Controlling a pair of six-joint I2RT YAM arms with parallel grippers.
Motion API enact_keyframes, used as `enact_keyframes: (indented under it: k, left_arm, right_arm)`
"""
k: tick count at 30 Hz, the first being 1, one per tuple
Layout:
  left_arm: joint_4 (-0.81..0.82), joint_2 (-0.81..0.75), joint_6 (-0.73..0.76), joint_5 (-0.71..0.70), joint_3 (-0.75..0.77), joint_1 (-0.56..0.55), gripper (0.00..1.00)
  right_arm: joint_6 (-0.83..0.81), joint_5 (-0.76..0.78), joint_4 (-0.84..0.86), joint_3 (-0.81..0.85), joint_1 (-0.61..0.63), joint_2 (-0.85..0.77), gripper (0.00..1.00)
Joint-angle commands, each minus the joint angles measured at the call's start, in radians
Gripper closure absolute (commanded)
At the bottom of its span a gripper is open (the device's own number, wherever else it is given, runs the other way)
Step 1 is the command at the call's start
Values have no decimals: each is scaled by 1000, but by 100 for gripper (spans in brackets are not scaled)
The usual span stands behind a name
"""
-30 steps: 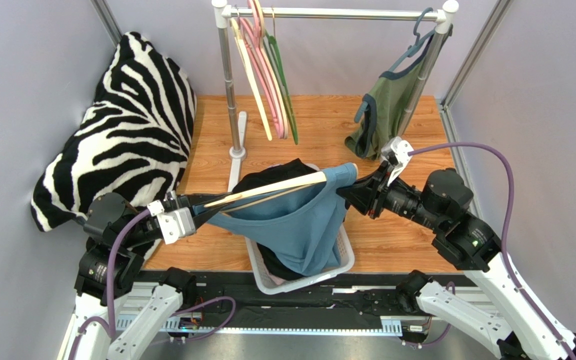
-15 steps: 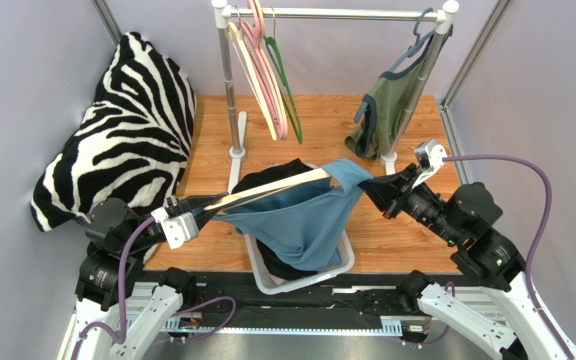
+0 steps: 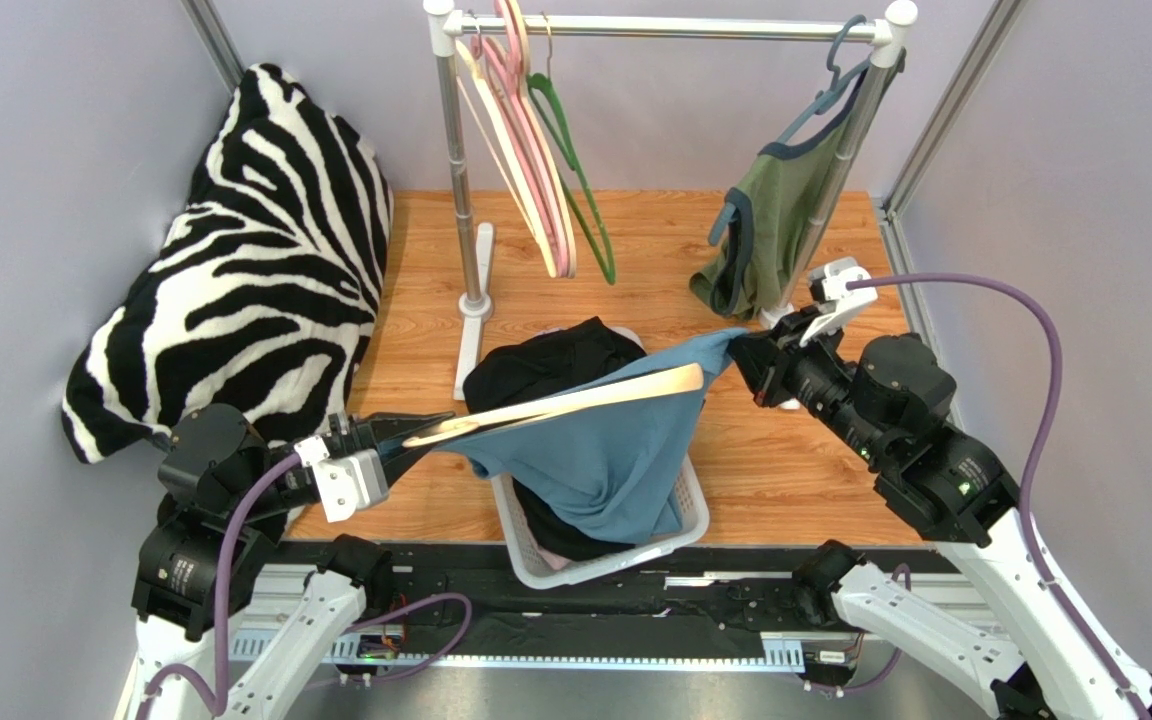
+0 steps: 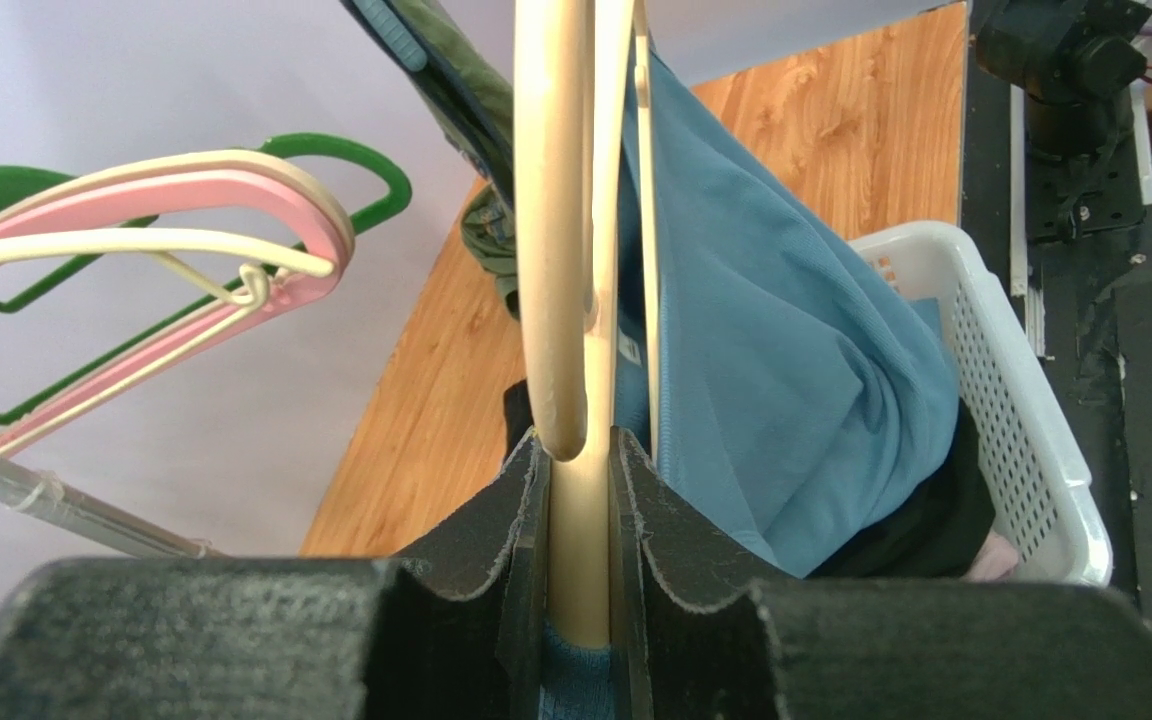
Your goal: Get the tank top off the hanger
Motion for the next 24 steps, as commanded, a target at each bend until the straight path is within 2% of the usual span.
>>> enact_keyframes:
  k: [1,3,4,6,7,9,10,16,20,23,24]
  left_arm:
    - [84,8,-8,24,40,8,100]
    - [130,21,-19,26,42,8,100]
    - [141,36,-19,24,46,8,100]
    - [164,53,-22,17,52,8,100]
    - [166,62,-19,12,60,8,100]
    - [164,73,-17,8,61,8,100]
    - [160,80,-13,5,63,8,100]
    - [126,122,-11,38,60,8,100]
    - [79,163,-48,141,66,4,99]
    - [1,209,-82,158,92,-39,98]
    - [-70,223,-76,162,118,-51,99]
  right_arm:
    - [-77,-253,8,-43,-6,4,97]
    - [-127,-334,7,-69,-6,6,78]
    - [-138,-380,1,-69,-6,6,51]
    - [-181,-417,-35,-55,-6,-5,31]
    - [-199,-435,-47,-46,-6,-12,15]
    - [-262,-435,-105,-20,-6,-45,3]
    - [-282,-432,-130,9,-6,-57,0]
    - [-414,-400,-292,153,-6,-118,0]
    - [-443,-431,-244,201,-6,-115,0]
    - [-460,-483,-201,221,-6,-45,0]
    - [-466,-492,-182,227,-6,-28,0]
